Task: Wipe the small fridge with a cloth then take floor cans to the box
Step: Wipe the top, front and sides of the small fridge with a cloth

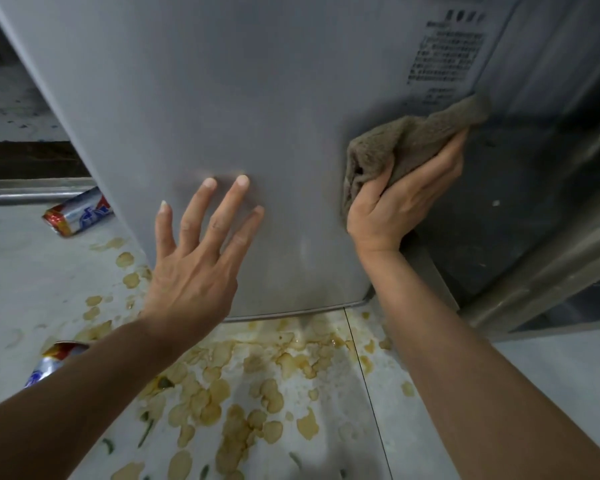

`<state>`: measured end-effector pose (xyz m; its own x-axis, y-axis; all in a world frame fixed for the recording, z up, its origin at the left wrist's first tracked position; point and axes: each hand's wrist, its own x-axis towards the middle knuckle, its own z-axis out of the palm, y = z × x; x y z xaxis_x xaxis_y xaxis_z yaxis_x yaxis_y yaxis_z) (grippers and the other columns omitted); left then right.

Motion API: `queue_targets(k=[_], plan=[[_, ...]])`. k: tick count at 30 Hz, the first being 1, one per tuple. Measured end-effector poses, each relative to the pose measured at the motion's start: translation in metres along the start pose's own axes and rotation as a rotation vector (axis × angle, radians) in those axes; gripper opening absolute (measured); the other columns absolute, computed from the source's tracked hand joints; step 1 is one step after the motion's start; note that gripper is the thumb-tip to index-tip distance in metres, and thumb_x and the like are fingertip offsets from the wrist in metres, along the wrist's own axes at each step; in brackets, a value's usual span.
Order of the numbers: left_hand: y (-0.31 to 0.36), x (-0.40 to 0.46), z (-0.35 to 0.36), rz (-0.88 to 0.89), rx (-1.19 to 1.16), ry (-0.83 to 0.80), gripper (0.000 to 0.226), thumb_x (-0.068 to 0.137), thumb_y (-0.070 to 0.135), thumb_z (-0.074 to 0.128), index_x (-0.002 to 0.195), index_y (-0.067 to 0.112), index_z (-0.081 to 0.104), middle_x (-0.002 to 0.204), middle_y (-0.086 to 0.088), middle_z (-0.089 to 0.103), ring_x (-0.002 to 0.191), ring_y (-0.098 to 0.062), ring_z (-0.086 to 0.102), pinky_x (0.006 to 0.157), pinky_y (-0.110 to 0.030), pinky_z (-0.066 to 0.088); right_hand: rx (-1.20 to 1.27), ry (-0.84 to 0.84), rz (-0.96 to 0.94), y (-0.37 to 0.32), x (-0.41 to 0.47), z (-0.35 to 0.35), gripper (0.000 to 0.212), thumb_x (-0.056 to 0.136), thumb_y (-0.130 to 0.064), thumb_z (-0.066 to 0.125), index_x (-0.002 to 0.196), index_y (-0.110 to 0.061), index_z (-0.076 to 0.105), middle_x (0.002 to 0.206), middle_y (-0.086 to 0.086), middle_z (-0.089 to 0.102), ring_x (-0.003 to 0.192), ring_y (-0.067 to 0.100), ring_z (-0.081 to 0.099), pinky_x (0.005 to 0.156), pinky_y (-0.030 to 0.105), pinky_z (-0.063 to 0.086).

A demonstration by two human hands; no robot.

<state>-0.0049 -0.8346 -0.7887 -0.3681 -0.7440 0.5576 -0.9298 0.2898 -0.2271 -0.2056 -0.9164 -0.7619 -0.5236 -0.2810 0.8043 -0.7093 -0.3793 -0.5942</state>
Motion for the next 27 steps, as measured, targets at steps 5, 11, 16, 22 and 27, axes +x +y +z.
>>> queue_targets(k=[5,11,16,22,27], plan=[[-0.001,-0.014,0.017,0.162,0.035,0.023,0.079,0.069,0.000,0.056,0.143,0.012,0.031,0.156,-0.006,0.015,0.141,-0.026,0.019,0.106,-0.058,0.011,-0.038,-0.029,0.065,0.028,-0.038,0.002,0.070,0.090,-0.031,0.040,0.133,0.022,0.027,0.134,0.034,0.036,0.127,0.031,0.035,0.111,0.027,0.021],[-0.008,-0.024,0.026,0.192,0.060,-0.042,0.075,0.073,0.005,0.050,0.145,0.013,0.028,0.157,-0.005,0.011,0.143,-0.025,0.016,0.106,-0.058,0.011,-0.157,-0.200,0.346,0.066,-0.123,-0.007,0.075,0.092,-0.035,0.026,0.126,0.032,0.023,0.131,0.046,0.030,0.126,0.053,0.032,0.110,0.051,0.019],[-0.010,-0.030,0.024,0.198,0.074,-0.086,0.081,0.069,-0.003,0.052,0.145,0.012,0.026,0.158,-0.005,0.008,0.144,-0.025,0.013,0.107,-0.058,0.010,-0.054,-0.314,0.524,0.076,-0.145,-0.018,0.076,0.082,-0.031,0.027,0.135,0.023,0.020,0.137,0.039,0.029,0.128,0.046,0.033,0.112,0.040,0.022],[-0.010,-0.038,0.013,0.153,0.085,-0.174,0.088,0.061,-0.004,0.065,0.142,0.010,0.032,0.157,-0.005,0.012,0.142,-0.027,0.017,0.107,-0.059,0.010,-0.039,-0.368,0.618,0.051,-0.130,-0.022,0.074,0.089,-0.030,0.027,0.140,0.020,0.003,0.149,0.036,0.009,0.140,0.043,0.013,0.114,0.027,0.003],[-0.024,-0.045,0.012,0.131,0.075,-0.196,0.086,0.063,-0.002,0.067,0.141,0.010,0.033,0.156,-0.005,0.014,0.140,-0.027,0.020,0.105,-0.059,0.012,-0.157,-0.093,0.338,0.014,-0.084,0.005,0.077,0.093,-0.040,0.027,0.140,0.019,0.012,0.147,0.036,0.017,0.137,0.047,0.021,0.114,0.053,0.015]])
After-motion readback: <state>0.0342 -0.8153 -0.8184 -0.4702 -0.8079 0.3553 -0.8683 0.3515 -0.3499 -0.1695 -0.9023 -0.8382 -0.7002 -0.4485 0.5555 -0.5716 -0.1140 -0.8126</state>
